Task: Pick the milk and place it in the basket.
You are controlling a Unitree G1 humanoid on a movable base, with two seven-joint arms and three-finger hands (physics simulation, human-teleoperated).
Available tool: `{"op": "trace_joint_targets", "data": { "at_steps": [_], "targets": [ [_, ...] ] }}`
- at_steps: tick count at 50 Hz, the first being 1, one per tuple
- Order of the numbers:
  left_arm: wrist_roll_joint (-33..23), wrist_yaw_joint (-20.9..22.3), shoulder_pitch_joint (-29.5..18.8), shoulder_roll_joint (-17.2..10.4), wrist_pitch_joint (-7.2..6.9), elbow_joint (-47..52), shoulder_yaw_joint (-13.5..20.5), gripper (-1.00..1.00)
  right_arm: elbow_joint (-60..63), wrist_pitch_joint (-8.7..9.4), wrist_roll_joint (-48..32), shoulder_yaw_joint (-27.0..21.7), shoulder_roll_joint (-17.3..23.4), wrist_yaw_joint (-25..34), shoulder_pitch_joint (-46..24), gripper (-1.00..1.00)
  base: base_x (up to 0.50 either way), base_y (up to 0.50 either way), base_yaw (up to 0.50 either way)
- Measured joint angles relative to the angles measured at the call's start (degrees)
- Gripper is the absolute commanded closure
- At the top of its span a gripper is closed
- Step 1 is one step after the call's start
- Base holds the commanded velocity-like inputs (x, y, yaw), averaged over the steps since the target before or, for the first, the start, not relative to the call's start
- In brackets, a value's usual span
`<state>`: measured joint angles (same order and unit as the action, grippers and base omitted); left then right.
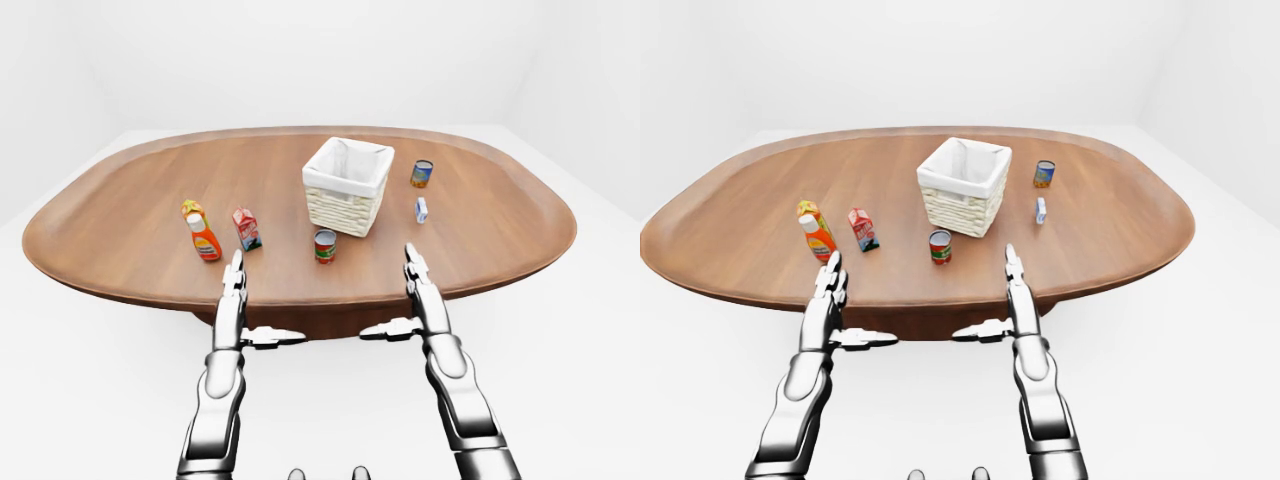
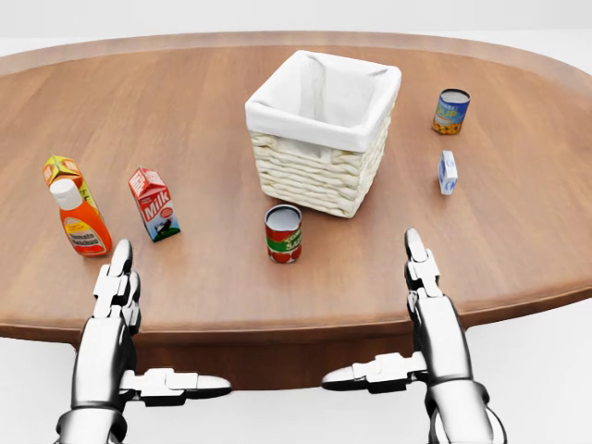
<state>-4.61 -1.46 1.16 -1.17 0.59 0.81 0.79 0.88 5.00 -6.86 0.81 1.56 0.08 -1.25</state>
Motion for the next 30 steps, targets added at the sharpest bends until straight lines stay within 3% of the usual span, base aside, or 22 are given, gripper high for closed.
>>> {"op": "trace_joint_targets", "data": {
  "at_steps": [7,30],
  "targets": [
    [-5.63,0.82,2.29,-0.59,4.41,2.2,-0.42,-1.0,5.85,0.0,-6.43,-0.18,0.8,3.52,0.1,-1.0,0.0,0.0,0.0],
    [-14.59,4.83,7.06,-0.48,4.41,18.21,-0.47,-1.0,30.26,0.0,-10.98,-1.25,0.83,12.77,3.69,-1.0,0.0,0.0,0.0]
  ]
}}
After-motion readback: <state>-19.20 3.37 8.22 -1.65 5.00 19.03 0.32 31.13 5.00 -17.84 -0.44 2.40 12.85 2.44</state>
